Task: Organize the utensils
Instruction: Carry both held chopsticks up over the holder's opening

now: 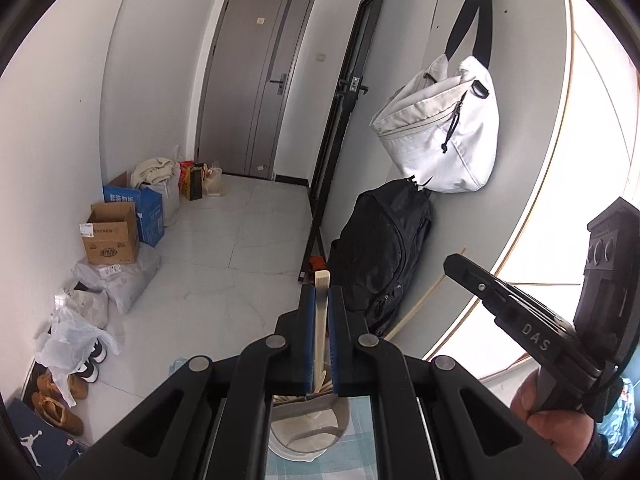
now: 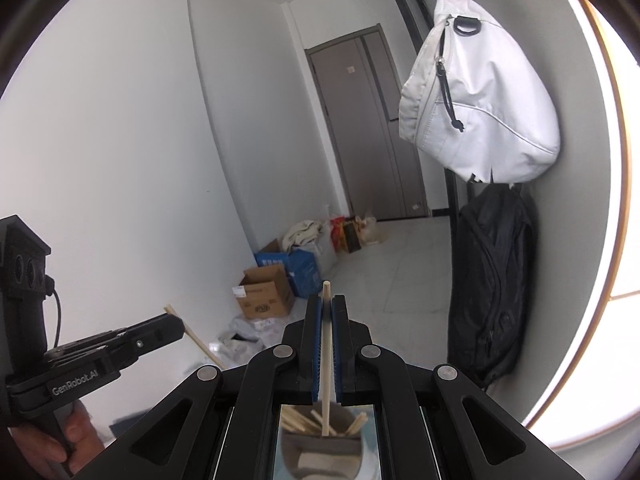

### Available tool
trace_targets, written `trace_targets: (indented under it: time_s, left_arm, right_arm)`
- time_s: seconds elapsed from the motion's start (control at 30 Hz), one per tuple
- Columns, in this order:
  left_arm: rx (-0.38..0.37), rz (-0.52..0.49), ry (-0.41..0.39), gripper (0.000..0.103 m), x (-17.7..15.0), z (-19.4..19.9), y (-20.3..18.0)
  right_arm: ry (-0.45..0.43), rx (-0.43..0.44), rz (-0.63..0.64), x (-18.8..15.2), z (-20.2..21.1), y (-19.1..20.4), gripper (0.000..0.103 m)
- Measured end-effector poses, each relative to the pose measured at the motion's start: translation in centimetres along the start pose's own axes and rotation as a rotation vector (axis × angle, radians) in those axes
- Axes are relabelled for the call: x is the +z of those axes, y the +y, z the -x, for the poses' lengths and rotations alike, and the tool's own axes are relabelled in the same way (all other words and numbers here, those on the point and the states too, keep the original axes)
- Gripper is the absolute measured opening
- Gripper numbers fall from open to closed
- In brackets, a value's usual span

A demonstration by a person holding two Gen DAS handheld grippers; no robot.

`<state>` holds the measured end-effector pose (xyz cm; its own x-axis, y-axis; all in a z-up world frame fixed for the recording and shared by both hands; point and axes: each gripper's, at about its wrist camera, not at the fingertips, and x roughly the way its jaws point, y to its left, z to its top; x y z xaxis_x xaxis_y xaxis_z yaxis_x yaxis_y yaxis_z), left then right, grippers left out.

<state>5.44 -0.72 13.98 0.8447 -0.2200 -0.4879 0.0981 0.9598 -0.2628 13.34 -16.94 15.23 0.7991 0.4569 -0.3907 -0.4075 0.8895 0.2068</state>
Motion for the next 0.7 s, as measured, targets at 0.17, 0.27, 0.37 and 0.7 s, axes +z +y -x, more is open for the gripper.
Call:
trace_targets:
  time_s: [0.17, 0.27, 0.37, 0.7]
  left_arm:
    - [0.000, -0.009, 0.026, 0.002, -0.5, -2.4, 0.7]
    - [-0.007, -0.003, 0.062, 0.002, -1.3, -3.9, 1.3]
    - [-0.004, -0.010, 0.089, 0.002, -2.1, -5.2, 1.7]
    - [-0.076, 0.000, 0.262, 0.002, -4.0, -9.0, 3.5]
  right_arm:
    - [0.031, -0.001, -0.016, -0.9, -3.1, -0.8, 0.004]
    - [0.062, -0.002, -0.025, -2.1, -4.7, -1.3, 0.004]
    - [0.096, 0.004, -0.033, -3.5, -6.1, -1.8, 0.004]
    - [0.188, 0.035, -0.010, -7.2, -8.4, -1.7, 0.004]
